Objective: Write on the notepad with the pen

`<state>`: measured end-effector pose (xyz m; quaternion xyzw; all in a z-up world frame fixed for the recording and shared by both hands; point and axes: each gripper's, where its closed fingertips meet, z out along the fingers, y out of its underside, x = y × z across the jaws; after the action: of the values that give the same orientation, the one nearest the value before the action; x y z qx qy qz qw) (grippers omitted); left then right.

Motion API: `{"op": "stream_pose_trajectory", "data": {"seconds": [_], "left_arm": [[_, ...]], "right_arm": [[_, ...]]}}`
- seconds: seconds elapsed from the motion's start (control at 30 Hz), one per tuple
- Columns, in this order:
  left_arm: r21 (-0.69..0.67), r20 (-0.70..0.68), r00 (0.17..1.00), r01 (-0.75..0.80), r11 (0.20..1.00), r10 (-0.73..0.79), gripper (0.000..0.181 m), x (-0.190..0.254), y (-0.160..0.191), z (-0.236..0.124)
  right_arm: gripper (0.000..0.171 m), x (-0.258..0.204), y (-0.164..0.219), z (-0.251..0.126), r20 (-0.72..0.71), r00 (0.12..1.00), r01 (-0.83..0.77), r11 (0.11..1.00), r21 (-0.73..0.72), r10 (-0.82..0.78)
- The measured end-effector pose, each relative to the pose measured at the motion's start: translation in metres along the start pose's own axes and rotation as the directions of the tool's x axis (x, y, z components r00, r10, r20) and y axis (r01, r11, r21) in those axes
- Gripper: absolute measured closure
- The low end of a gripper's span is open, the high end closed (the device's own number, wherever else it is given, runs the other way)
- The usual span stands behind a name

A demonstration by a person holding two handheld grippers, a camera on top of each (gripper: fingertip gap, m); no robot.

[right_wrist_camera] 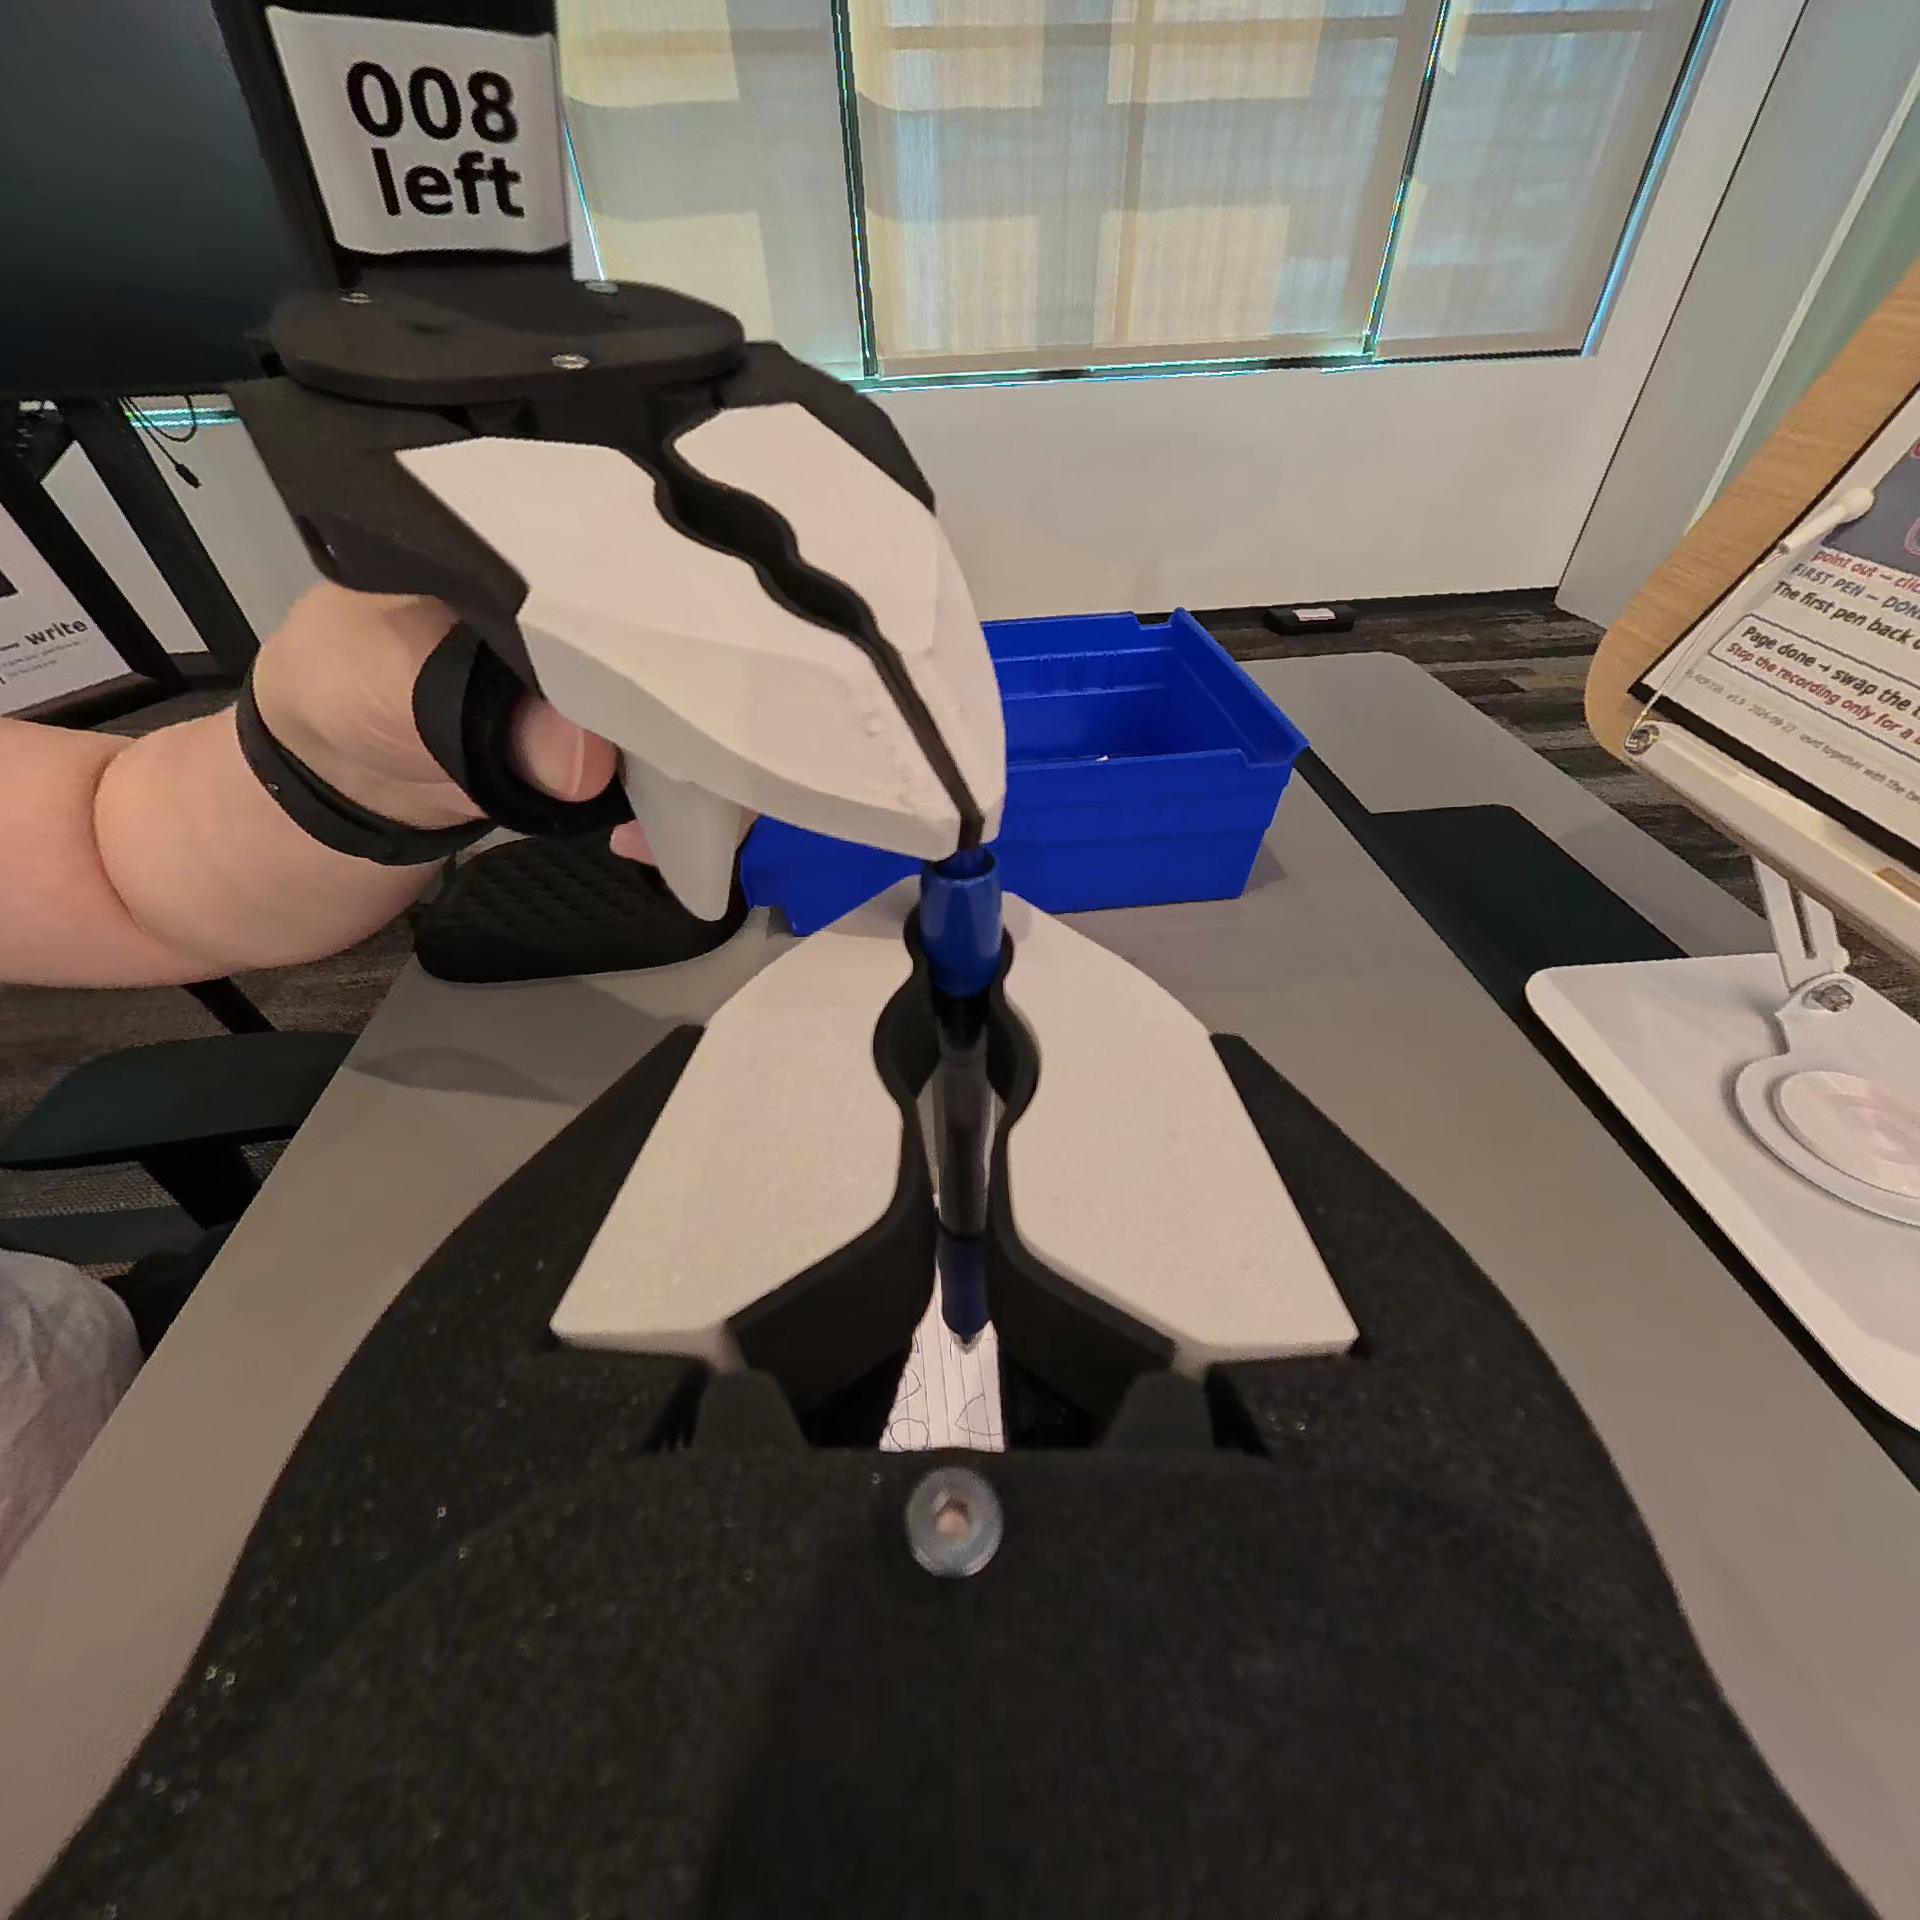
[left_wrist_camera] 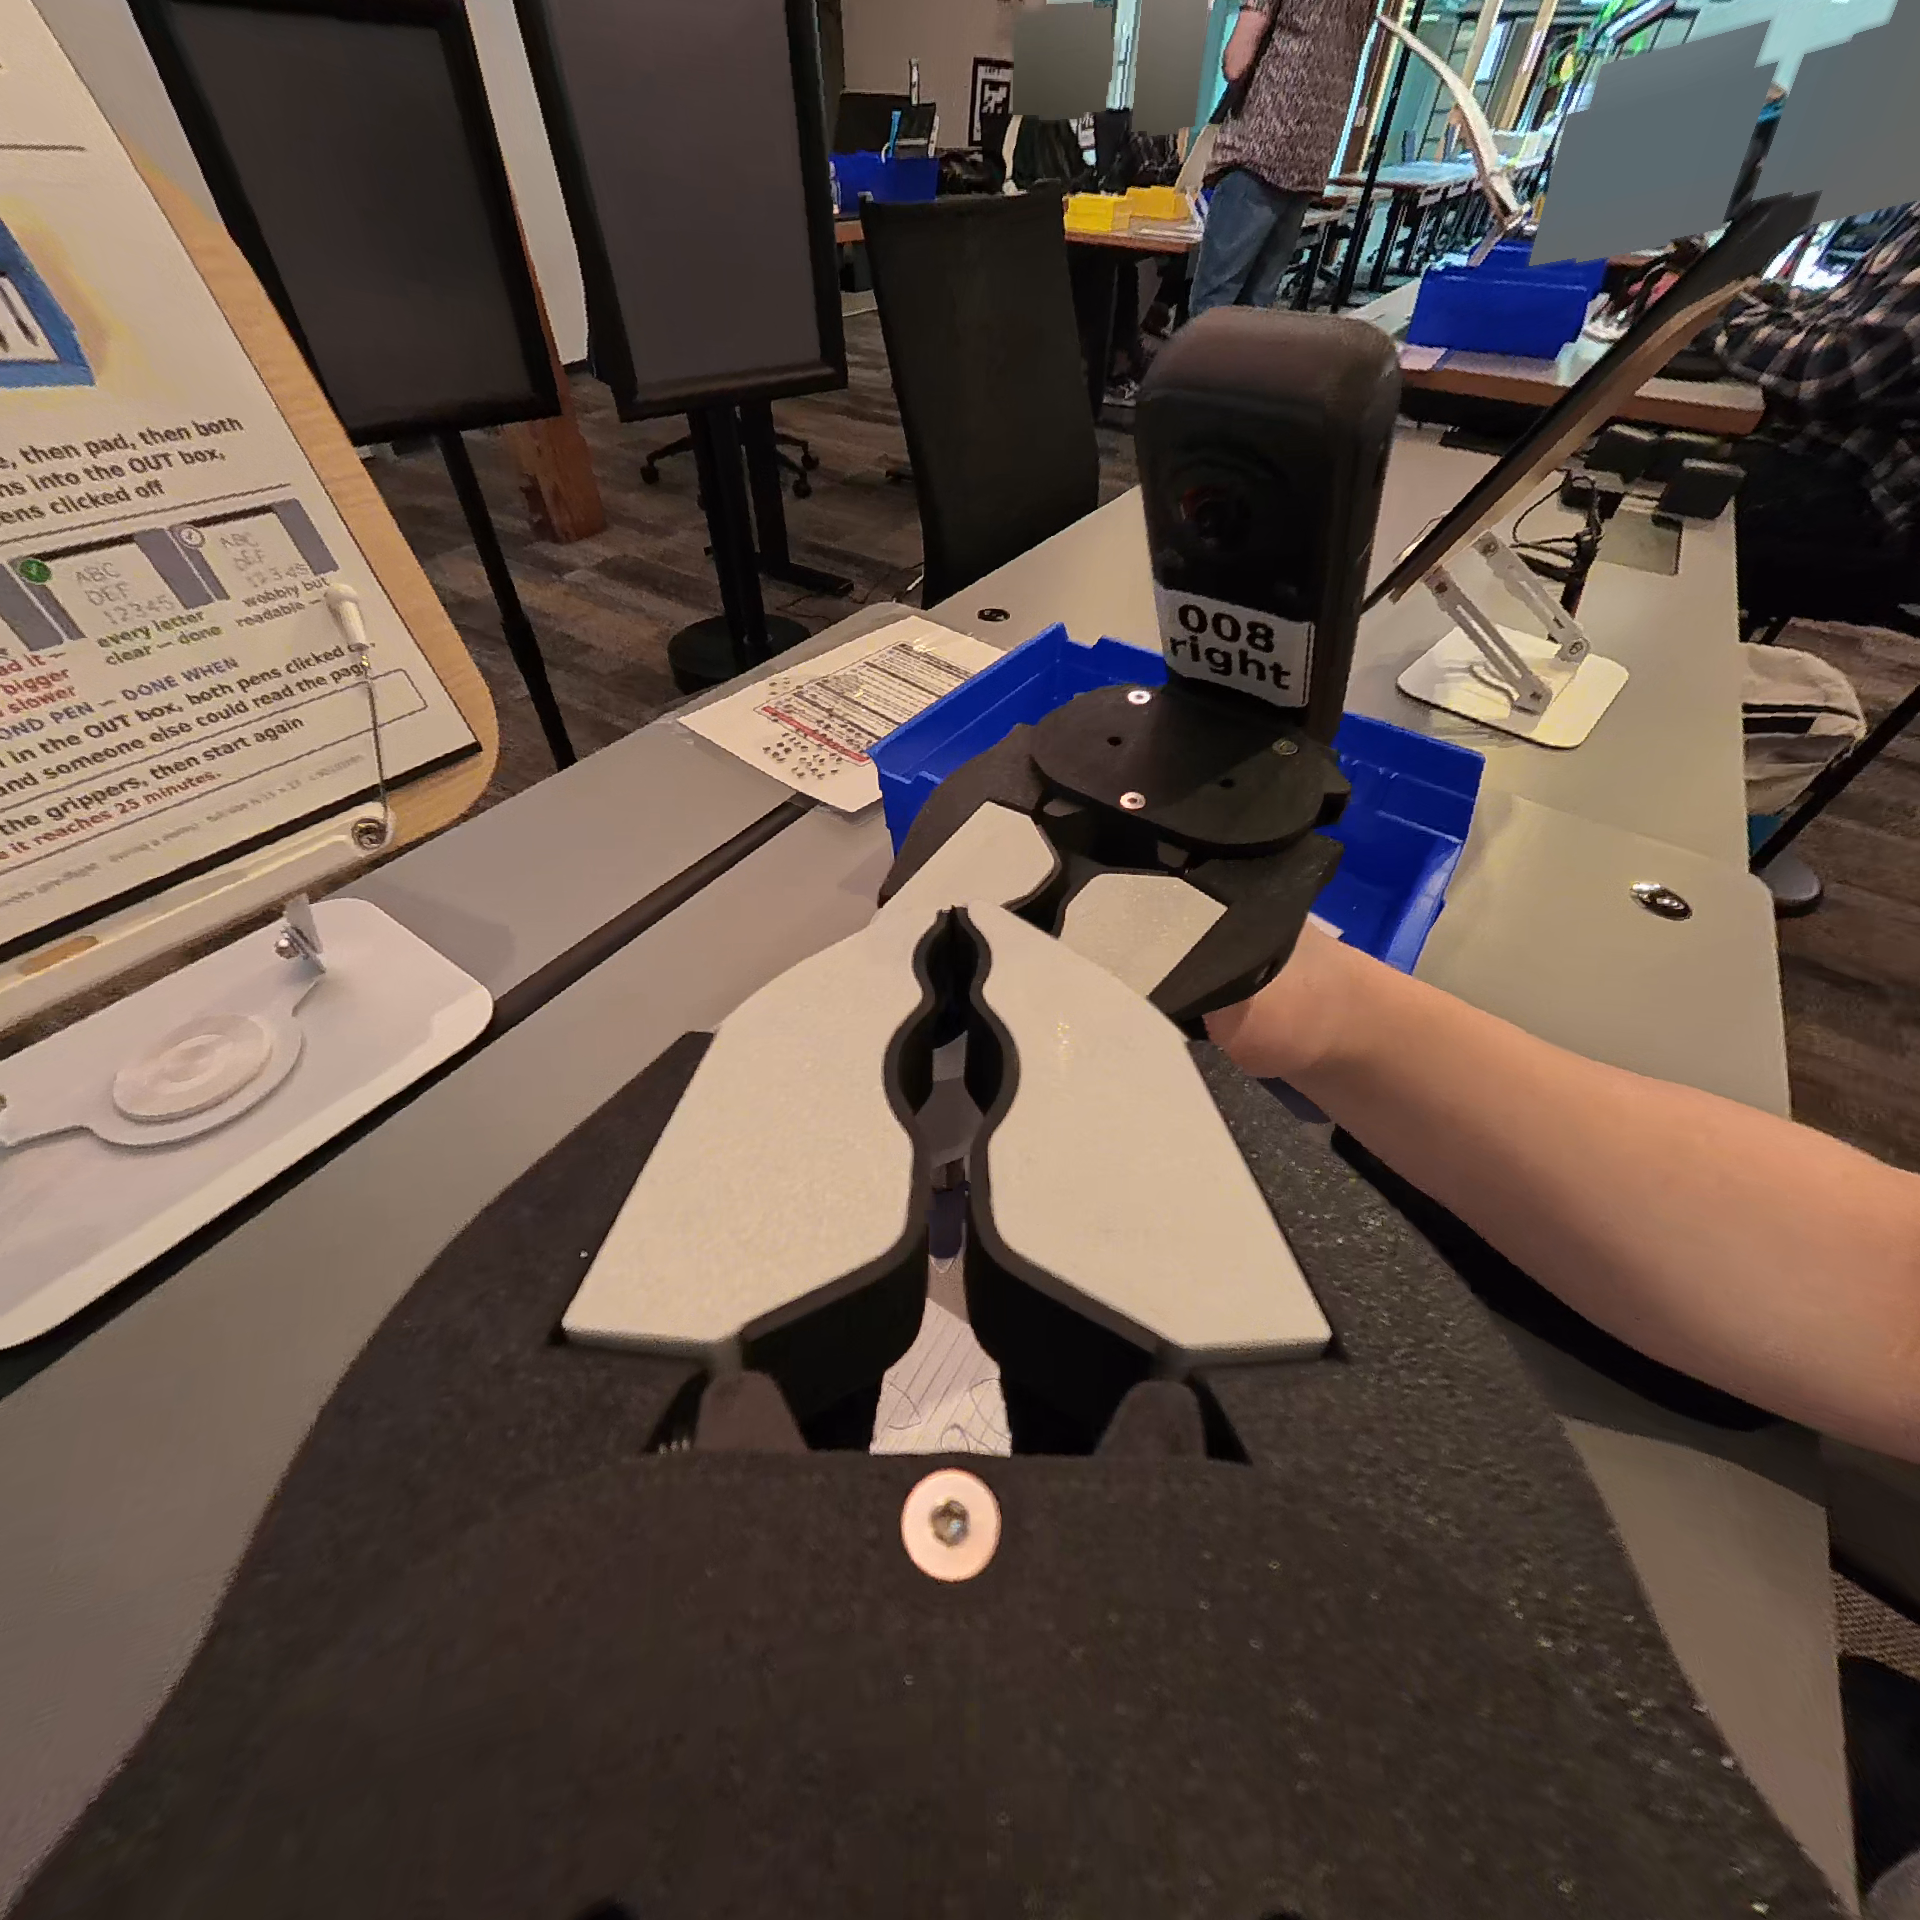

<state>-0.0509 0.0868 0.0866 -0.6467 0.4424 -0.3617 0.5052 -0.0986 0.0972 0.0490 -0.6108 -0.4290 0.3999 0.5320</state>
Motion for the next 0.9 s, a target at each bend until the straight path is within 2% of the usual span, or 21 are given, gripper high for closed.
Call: {"op": "stream_pose_trajectory", "data": {"seconds": [0.8,0.83,0.9], "left_arm": [[-0.047,-0.062,0.996,0.058,0.997,-0.061,0.181,0.002,0.005,0.000],[-0.030,-0.066,0.997,0.044,0.999,-0.046,0.181,0.003,0.002,-0.001],[0.087,-0.050,0.999,0.009,0.996,-0.004,0.181,0.006,-0.022,-0.016]], "right_arm": [[0.168,0.001,0.002,0.001,-0.042,0.996,0.081,0.996,-0.030,-0.083],[0.168,-0.001,0.000,0.000,-0.029,0.997,0.075,0.997,-0.014,-0.075],[0.167,-0.002,-0.004,-0.001,-0.019,0.998,0.055,0.998,-0.012,-0.055]]}}
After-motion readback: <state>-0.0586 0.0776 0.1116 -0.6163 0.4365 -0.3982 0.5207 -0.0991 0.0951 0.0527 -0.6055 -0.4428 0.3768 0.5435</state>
